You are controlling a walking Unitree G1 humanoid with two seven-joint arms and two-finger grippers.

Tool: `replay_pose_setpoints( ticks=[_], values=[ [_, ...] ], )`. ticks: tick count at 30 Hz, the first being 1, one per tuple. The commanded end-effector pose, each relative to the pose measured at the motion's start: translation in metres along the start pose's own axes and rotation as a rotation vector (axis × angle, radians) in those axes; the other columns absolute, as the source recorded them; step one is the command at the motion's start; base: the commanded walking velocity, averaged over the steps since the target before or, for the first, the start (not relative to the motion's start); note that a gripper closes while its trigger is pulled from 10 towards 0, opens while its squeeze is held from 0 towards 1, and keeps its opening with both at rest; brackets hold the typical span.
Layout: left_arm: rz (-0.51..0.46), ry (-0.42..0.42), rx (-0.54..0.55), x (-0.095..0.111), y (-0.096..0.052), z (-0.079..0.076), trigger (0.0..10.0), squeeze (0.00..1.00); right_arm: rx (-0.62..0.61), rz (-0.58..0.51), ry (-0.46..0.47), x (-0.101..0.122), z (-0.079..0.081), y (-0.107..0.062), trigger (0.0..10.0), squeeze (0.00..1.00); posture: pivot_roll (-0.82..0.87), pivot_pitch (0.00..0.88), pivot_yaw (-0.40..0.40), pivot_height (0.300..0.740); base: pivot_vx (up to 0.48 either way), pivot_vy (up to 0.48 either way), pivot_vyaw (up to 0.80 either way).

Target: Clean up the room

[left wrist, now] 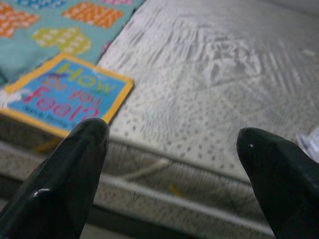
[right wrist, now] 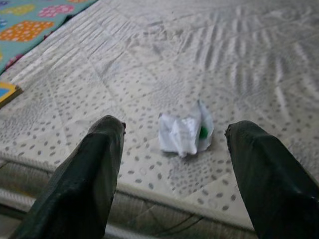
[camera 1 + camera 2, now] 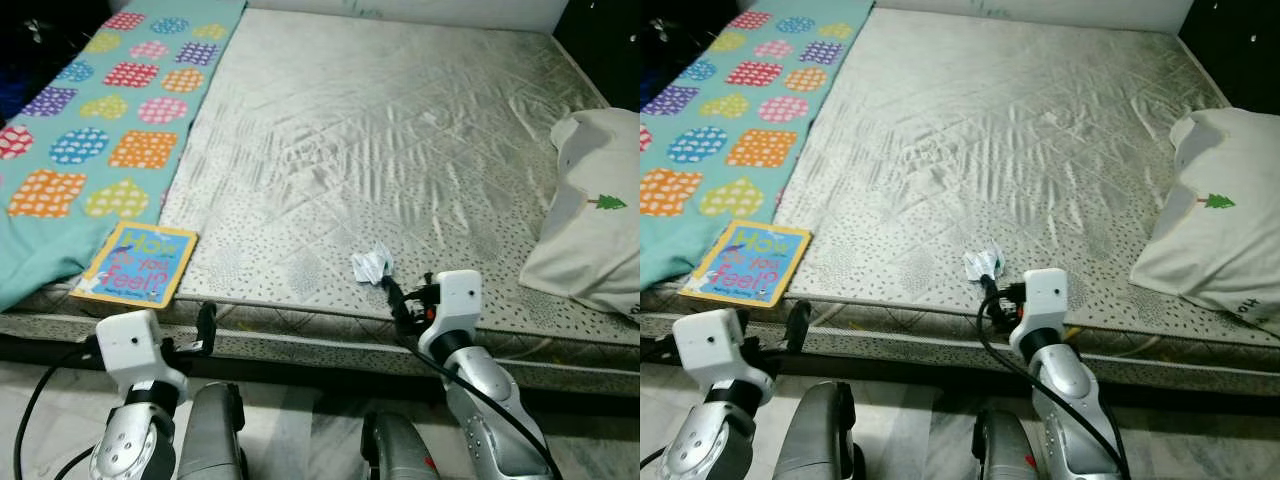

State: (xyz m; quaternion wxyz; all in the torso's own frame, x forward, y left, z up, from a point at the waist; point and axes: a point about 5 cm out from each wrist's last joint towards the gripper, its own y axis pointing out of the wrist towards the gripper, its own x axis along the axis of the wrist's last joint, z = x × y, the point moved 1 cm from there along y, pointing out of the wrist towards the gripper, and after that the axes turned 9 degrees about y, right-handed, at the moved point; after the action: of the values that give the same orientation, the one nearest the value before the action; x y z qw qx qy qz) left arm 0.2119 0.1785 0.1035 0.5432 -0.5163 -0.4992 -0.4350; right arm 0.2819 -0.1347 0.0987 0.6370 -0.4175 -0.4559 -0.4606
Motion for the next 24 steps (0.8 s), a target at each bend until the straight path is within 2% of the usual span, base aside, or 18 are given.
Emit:
replay_pose_setpoints(
  ticks=[1,8,11,14,19,24],
  values=[
    [0.01,-0.001,0.013,0.0,-0.005,0.001,10.0,0.0,-0.004,0.025,0.008,-0.004,-0.002,-0.001,10.0,0.0,-0.07,0.185,-0.056,0.576,0.0,0.0,0.0],
    [0.015,-0.007,0.018,0.002,-0.008,0.0,10.0,0.0,0.009,0.051,0.002,-0.006,0.0,0.003,10.0,0.0,-0.07,0.206,-0.062,0.576,0.0,0.0,0.0],
    [0.015,-0.01,0.016,0.003,-0.008,-0.002,10.0,0.0,0.027,0.064,0.002,-0.008,0.007,0.011,10.0,0.0,-0.07,0.212,-0.062,0.576,0.0,0.0,0.0],
    [0.016,-0.012,0.018,0.006,-0.013,-0.004,10.0,0.0,0.066,0.104,-0.02,-0.016,0.025,0.025,10.0,0.0,-0.03,0.236,-0.07,0.576,0.0,0.0,0.0],
    [0.042,0.001,0.035,0.006,-0.024,-0.001,10.0,0.0,0.108,0.112,0.011,-0.021,0.05,0.048,10.0,0.0,0.0,0.259,-0.079,0.576,0.0,0.0,0.0],
    [0.039,0.011,0.018,0.011,-0.033,-0.004,10.0,0.0,0.118,0.079,0.036,-0.016,0.061,0.063,10.0,0.0,0.04,0.291,-0.079,0.576,0.0,0.0,0.0]
  ],
)
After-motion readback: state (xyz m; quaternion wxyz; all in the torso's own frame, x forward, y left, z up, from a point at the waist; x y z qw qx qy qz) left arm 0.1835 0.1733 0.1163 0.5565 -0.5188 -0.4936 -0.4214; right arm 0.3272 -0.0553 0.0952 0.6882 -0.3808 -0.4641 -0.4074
